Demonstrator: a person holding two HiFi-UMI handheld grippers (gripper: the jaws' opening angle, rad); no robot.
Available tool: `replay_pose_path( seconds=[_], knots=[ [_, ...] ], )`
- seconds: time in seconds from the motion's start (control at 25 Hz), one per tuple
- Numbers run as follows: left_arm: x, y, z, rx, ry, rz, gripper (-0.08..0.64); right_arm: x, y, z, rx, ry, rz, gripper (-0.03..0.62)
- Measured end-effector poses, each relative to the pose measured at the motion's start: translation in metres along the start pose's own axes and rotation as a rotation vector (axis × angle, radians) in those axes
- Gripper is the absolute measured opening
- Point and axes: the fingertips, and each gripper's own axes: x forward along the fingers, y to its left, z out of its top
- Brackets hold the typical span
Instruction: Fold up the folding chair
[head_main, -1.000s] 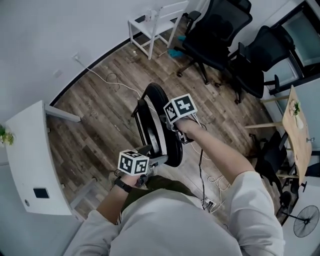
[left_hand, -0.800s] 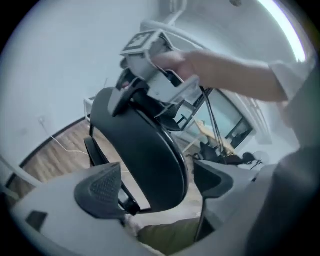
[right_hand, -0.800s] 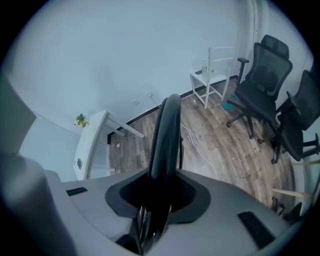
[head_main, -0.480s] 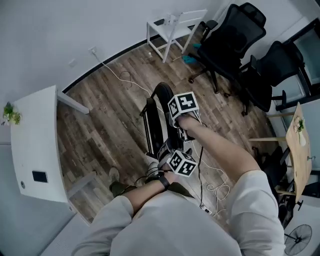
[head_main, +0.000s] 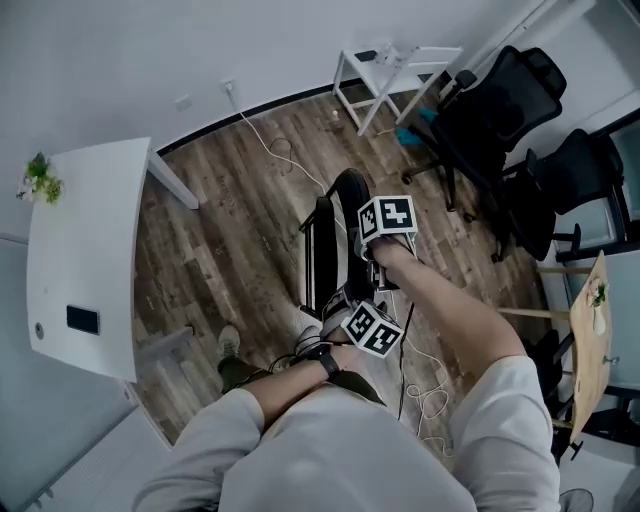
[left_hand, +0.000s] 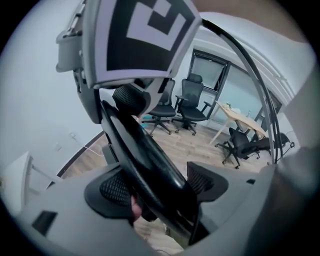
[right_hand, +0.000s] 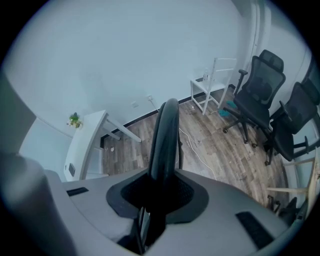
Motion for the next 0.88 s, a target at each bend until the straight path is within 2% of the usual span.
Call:
replay_pose_path(
  seconds=[0.28,0.52,0.88],
  knots=[
    [-0.042,0.063,-0.015,-0.046,-0.031,-0.035,0.333,0.014,0.065,0.024,0.009,0.008,-0.038,0.094],
    [-0.087,0.124,-0.042,-0.048,-0.045,-0.046,0.333,0.027,0.14,0.039,0.009,0.004,-0.052,0.097],
    [-0.149,0.223,-0.091,-0.07,-0.087,-0.018,0.331,0.055,0.264,0.066,0.015,-0.02,-0.004,0.095]
  ],
)
